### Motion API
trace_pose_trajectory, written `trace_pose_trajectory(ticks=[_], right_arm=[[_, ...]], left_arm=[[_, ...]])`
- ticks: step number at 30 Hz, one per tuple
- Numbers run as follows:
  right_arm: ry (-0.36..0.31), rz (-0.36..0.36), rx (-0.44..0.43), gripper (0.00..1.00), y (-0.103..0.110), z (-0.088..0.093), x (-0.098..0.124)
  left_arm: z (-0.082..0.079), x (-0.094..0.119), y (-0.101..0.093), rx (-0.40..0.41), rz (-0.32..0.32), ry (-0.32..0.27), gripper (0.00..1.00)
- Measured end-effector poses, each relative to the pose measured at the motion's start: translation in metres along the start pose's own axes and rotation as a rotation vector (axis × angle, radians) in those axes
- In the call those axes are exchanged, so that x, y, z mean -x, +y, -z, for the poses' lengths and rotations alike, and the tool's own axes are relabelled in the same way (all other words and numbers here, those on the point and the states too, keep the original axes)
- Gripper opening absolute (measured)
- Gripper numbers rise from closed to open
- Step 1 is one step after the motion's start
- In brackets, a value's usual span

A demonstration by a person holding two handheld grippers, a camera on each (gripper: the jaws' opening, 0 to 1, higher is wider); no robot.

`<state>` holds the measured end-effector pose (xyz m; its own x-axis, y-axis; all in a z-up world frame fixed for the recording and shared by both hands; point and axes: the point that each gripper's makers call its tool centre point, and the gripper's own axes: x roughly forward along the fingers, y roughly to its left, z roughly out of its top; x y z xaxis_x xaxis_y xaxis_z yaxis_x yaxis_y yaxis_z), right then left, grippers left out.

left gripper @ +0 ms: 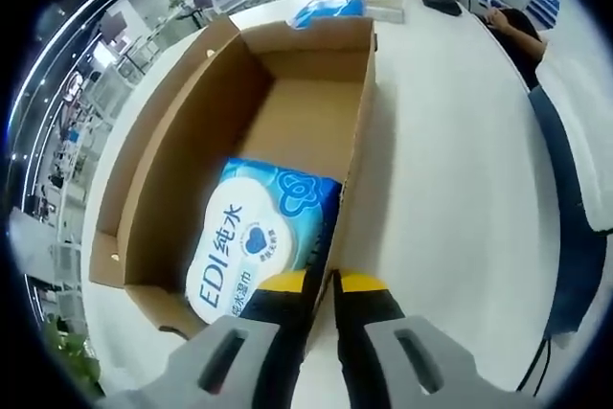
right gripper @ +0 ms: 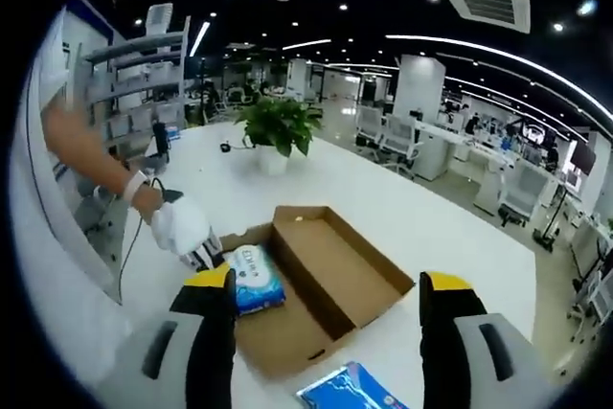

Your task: Operate the shoe box by opening the lid, removing the specified soft item, and placing it in the target area until the item is outside and the box remains undamaged.

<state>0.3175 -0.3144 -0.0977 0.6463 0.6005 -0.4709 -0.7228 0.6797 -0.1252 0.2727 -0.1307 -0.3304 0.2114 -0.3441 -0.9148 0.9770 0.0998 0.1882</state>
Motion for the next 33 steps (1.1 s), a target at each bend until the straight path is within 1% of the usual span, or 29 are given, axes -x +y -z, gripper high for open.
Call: trace_pose_trajectory(ticks=[2, 4, 5, 6, 7, 8, 9, 10, 12, 14, 16, 17, 18, 20, 26, 29, 30, 33], right_arm=[[0.004, -0.004, -0.007, 0.75, 0.003, -0.002, -0.006], [0.009, -0.014, -0.015, 0.75, 0.007, -0.001, -0.014], [0.072, -0.031, -0.038, 0.75, 0.013, 0.008, -0.017], [0.091, -0.037, -0.018, 0.75, 0.015, 0.01, -0.021], [0.084, -0.038, 0.013, 0.75, 0.017, 0.008, -0.027], [0.087, -0.041, 0.018, 0.75, 0.019, 0.008, -0.029], [0.121, -0.057, 0.021, 0.75, 0.026, 0.013, -0.036], [0.139, -0.065, 0.033, 0.75, 0.029, 0.015, -0.041], [0.148, -0.072, 0.061, 0.75, 0.032, 0.015, -0.048], [0.161, -0.095, 0.072, 0.73, 0.037, 0.017, -0.059], [0.182, -0.118, 0.094, 0.73, 0.042, 0.02, -0.067], [0.198, -0.143, 0.121, 0.73, 0.046, 0.023, -0.072], [0.201, -0.162, 0.134, 0.73, 0.049, 0.025, -0.077], [0.23, -0.201, 0.135, 0.73, 0.057, 0.034, -0.087], [0.319, -0.281, 0.227, 0.72, 0.075, 0.063, -0.115], [0.326, -0.313, 0.244, 0.72, 0.079, 0.069, -0.128], [0.338, -0.339, 0.262, 0.72, 0.082, 0.073, -0.133], [0.386, -0.372, 0.293, 0.72, 0.082, 0.087, -0.143]], left_arm=[[0.0, -0.001, 0.001, 0.001, 0.0, 0.003, 0.09], [0.0, -0.001, 0.001, -0.016, 0.0, -0.004, 0.09], [0.0, 0.0, 0.001, -0.014, 0.001, -0.009, 0.09], [-0.001, 0.001, 0.0, -0.013, 0.002, -0.016, 0.09], [-0.001, 0.001, 0.0, -0.016, 0.002, -0.02, 0.09], [-0.001, 0.0, 0.0, -0.016, 0.003, -0.021, 0.09], [-0.002, 0.0, 0.001, -0.021, 0.004, -0.026, 0.09], [-0.002, 0.0, 0.001, -0.028, 0.003, -0.031, 0.09], [-0.003, 0.0, 0.001, -0.018, 0.003, -0.051, 0.09], [-0.004, 0.001, 0.002, -0.004, 0.003, -0.07, 0.09], [-0.005, 0.0, 0.001, 0.0, 0.002, -0.074, 0.09], [-0.005, 0.0, 0.001, 0.0, 0.002, -0.075, 0.09], [-0.006, 0.0, 0.001, 0.0, 0.002, -0.076, 0.09], [-0.007, 0.0, 0.0, -0.002, 0.002, -0.08, 0.09], [-0.009, 0.001, 0.0, 0.01, 0.0, -0.104, 0.1], [-0.01, 0.001, 0.0, 0.003, -0.001, -0.107, 0.1], [-0.01, 0.001, 0.0, 0.002, 0.0, -0.107, 0.1], [-0.01, 0.001, 0.0, -0.001, 0.003, -0.107, 0.1]])
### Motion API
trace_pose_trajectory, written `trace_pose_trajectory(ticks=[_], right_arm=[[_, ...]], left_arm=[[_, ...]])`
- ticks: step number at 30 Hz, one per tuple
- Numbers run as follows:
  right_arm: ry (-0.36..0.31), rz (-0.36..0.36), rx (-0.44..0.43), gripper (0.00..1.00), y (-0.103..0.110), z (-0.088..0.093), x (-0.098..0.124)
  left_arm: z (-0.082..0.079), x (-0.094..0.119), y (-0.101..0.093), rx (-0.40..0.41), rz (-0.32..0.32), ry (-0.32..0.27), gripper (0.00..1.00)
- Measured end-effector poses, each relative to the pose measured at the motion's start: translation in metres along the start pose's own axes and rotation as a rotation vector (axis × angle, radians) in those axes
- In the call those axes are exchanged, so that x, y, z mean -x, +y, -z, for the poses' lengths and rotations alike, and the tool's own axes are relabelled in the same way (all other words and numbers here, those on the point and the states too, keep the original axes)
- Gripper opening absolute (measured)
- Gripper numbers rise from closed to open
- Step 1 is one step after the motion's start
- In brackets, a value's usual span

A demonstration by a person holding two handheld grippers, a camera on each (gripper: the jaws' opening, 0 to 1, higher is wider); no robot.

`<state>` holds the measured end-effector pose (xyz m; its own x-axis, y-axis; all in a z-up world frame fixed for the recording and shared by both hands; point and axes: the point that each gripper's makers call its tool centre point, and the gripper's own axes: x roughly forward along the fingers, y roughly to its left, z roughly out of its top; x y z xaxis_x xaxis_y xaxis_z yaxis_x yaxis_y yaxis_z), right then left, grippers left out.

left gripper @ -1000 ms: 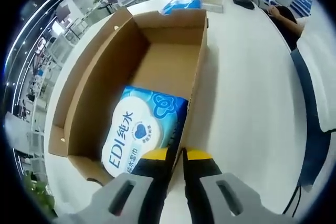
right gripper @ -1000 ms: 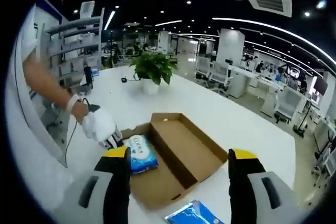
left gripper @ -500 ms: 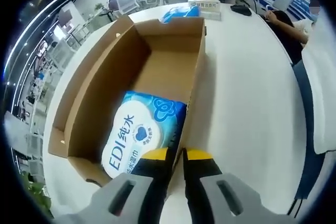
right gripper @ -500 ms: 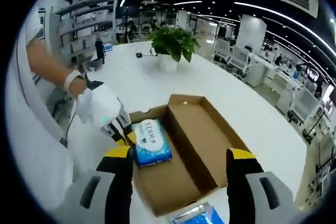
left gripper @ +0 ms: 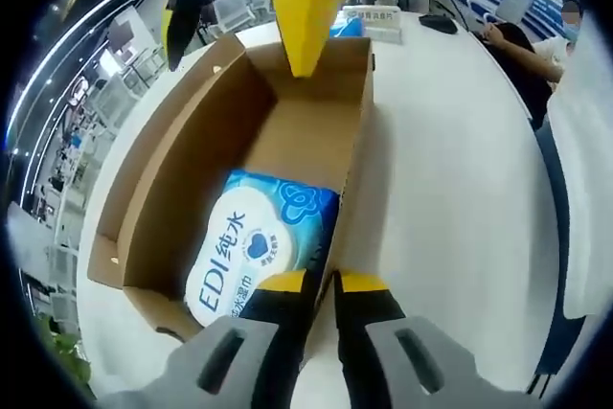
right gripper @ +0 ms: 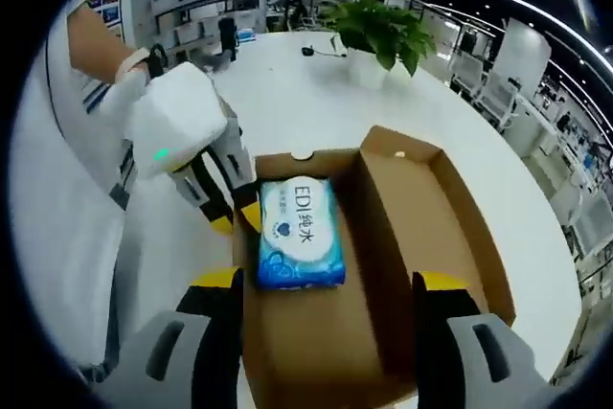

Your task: Operate the shoe box by opening the lid, removing the specified soft item, and placing it in the target area until the item is outside and the box remains undamaged.

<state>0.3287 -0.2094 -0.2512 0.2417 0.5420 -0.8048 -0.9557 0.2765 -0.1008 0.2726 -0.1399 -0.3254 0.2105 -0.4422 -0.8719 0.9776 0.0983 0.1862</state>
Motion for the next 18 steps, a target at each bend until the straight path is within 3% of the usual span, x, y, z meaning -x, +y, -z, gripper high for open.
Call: trace_pose_trajectory(ticks=[2, 18], right_arm=[[0.069, -0.037, 0.011, 0.72, 0.001, 0.015, -0.015], [0.127, -0.178, 0.122, 0.74, 0.019, 0.014, -0.071]], left_arm=[[0.0, 0.0, 0.0, 0.0, 0.001, 0.0, 0.1], [0.002, 0.001, -0.001, 0.014, 0.016, -0.003, 0.09]])
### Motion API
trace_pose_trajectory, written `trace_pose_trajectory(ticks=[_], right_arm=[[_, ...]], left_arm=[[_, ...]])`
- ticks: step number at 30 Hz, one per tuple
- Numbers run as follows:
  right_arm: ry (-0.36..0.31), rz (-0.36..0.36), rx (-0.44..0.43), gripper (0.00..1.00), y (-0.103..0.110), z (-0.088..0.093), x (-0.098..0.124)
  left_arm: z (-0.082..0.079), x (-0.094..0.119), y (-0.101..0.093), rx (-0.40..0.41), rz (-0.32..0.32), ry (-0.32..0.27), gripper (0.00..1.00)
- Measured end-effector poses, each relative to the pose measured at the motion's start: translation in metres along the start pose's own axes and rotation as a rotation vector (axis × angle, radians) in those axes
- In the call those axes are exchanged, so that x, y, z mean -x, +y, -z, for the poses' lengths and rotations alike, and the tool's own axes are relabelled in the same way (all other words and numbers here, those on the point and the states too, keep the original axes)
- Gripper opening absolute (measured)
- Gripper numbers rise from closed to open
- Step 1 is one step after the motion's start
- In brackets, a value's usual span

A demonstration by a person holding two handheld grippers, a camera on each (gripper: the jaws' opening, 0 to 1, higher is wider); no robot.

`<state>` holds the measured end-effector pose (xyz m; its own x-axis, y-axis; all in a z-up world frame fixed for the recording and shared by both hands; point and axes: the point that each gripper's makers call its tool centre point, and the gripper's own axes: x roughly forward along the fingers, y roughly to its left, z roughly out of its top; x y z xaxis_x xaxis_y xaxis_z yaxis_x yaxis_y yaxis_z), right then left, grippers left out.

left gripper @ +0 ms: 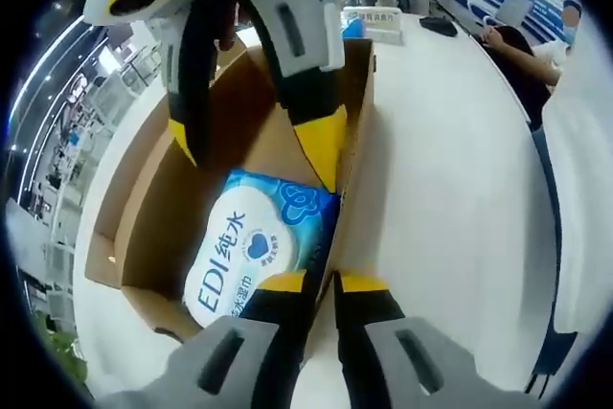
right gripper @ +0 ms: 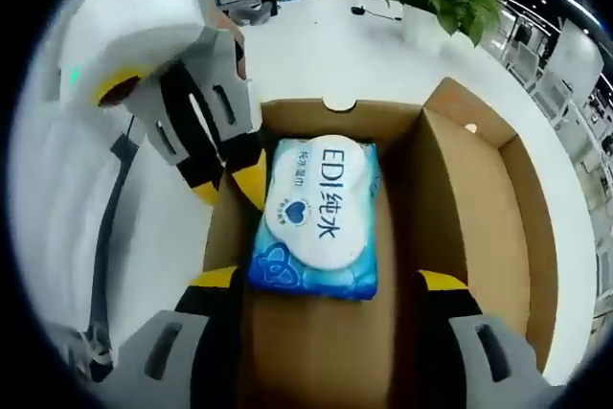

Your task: Operate the shoe box by opening the lid, removing the specified soft item, and placing it in the target area until the item is outside and the box remains undamaged.

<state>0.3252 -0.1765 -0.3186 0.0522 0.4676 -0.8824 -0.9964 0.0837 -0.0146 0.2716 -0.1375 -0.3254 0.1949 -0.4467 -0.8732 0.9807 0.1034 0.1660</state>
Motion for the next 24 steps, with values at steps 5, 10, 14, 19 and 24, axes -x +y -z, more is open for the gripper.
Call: trace_pose_trajectory(ticks=[5, 10, 14, 19, 24], right_arm=[[0.005, -0.032, 0.008, 0.74, 0.004, -0.001, -0.012], [0.031, -0.056, 0.043, 0.72, 0.007, 0.003, -0.022], [0.031, -0.071, 0.031, 0.72, 0.006, 0.004, -0.026], [0.042, -0.078, 0.028, 0.7, 0.007, 0.006, -0.029], [0.055, -0.077, 0.042, 0.67, 0.009, 0.007, -0.032]], left_arm=[[0.0, 0.0, 0.0, 0.002, -0.002, 0.0, 0.09], [0.0, 0.001, 0.0, 0.008, -0.001, -0.004, 0.09], [-0.001, 0.001, 0.0, 0.017, -0.006, -0.011, 0.1], [-0.002, -0.001, 0.0, 0.016, -0.005, -0.007, 0.1], [-0.002, -0.001, 0.0, 0.012, -0.003, -0.006, 0.1]])
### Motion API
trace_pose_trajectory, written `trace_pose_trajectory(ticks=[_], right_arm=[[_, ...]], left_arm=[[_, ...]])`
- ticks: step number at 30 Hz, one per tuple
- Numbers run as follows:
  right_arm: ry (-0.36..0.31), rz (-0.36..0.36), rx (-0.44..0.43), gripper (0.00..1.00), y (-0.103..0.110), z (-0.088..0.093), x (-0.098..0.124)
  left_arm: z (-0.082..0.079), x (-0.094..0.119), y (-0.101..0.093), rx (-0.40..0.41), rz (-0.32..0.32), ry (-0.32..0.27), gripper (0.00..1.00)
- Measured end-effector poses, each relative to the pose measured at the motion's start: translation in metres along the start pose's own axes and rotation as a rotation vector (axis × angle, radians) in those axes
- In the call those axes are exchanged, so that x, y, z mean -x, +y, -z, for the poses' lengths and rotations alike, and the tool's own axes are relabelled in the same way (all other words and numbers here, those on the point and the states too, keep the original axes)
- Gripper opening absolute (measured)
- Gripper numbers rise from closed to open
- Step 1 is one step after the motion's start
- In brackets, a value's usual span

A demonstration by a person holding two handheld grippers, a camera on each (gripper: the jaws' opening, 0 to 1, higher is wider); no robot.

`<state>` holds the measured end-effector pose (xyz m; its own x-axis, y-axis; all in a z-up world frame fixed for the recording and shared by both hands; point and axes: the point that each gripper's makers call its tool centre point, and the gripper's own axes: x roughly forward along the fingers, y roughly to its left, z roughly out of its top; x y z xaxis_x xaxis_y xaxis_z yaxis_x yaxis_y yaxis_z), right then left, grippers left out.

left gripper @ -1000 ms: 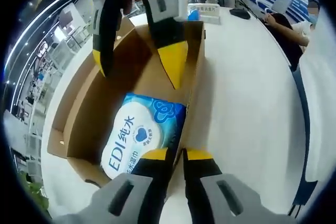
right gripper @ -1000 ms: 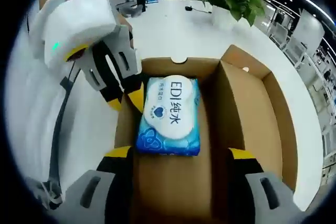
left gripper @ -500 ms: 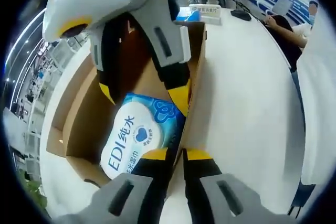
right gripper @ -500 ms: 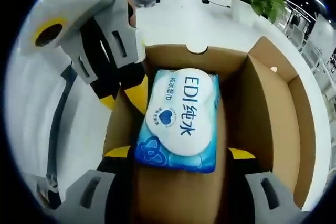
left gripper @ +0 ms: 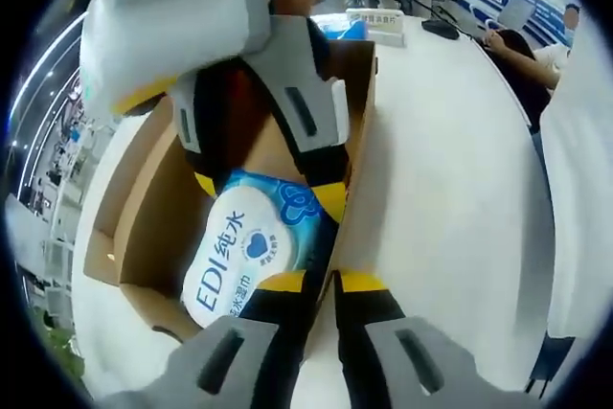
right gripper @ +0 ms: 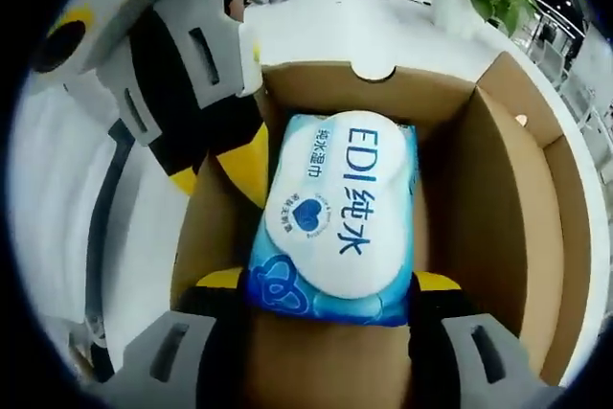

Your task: Operate the shoe box by opening the lid, removing the specified soft item, and placing it in the target area until the item is outside and the box remains undamaged.

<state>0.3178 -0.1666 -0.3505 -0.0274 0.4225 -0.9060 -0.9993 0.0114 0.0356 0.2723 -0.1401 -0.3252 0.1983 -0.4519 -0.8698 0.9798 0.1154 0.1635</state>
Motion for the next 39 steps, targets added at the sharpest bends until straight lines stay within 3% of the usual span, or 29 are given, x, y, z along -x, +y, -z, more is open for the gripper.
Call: trace_pose_trajectory(ticks=[16, 30, 35, 39], right_arm=[[-0.02, 0.014, -0.021, 0.64, 0.001, 0.002, 0.001], [0.054, 0.012, -0.008, 0.64, 0.001, 0.052, 0.024], [0.089, 0.008, 0.04, 0.64, 0.004, 0.073, 0.034], [0.092, 0.008, 0.054, 0.64, 0.004, 0.076, 0.035]], left_arm=[[0.0, 0.0, 0.0, -0.004, -0.003, 0.001, 0.1], [0.001, 0.001, 0.0, -0.017, -0.003, 0.01, 0.09], [0.001, 0.001, -0.001, -0.024, -0.003, 0.007, 0.09], [0.002, 0.001, 0.0, -0.028, -0.004, 0.008, 0.09]])
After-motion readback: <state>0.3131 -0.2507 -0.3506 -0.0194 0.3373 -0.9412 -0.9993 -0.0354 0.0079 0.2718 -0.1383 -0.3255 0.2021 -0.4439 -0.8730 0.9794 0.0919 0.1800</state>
